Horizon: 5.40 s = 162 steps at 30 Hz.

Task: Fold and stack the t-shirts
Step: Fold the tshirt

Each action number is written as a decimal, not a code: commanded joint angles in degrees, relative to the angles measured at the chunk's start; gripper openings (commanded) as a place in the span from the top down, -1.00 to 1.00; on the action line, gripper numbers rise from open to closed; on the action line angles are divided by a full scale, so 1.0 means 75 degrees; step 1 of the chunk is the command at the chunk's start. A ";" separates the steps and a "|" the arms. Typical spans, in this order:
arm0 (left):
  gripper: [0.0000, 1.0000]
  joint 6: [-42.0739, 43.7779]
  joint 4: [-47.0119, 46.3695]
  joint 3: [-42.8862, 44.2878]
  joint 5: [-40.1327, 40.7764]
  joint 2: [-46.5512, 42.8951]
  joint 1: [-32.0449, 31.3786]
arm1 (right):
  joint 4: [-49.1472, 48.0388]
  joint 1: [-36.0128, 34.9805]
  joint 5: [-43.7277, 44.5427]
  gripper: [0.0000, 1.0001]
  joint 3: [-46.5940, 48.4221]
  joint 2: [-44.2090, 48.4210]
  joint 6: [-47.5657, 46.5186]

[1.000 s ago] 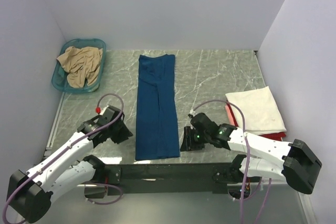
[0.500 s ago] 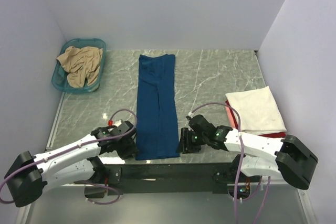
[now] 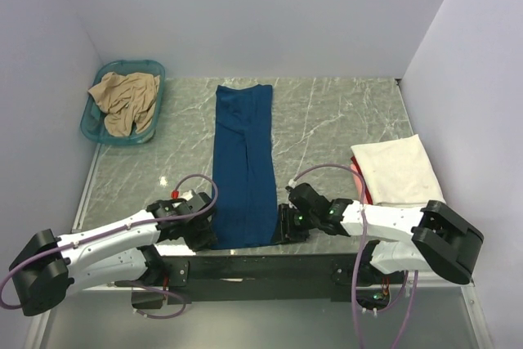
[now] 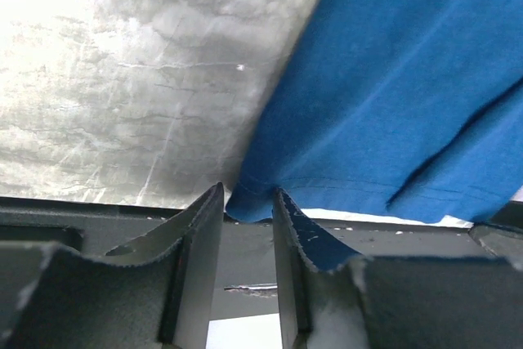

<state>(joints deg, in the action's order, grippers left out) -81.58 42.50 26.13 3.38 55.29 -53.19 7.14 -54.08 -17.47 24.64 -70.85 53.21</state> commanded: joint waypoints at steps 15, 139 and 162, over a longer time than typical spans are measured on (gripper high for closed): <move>0.95 -0.0255 -0.0370 -0.0484 0.0007 -0.0199 -0.0197 | -0.0893 -0.0078 -0.0014 0.95 -0.0777 -0.0011 0.0487; 0.99 0.0964 -0.3851 0.0783 0.0159 0.2534 0.0519 | -0.0295 0.0732 0.1193 -0.05 0.0900 -0.2076 -0.0557; 0.39 0.3435 -0.3335 0.3462 -0.0273 0.2211 0.3305 | 0.1404 0.1914 0.1697 0.16 0.2865 -0.0513 -0.1738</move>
<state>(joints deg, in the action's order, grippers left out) -63.66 20.78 46.15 5.06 65.95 -31.88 17.34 -41.30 -5.41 42.98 -71.59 44.51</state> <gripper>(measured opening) 0.282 0.434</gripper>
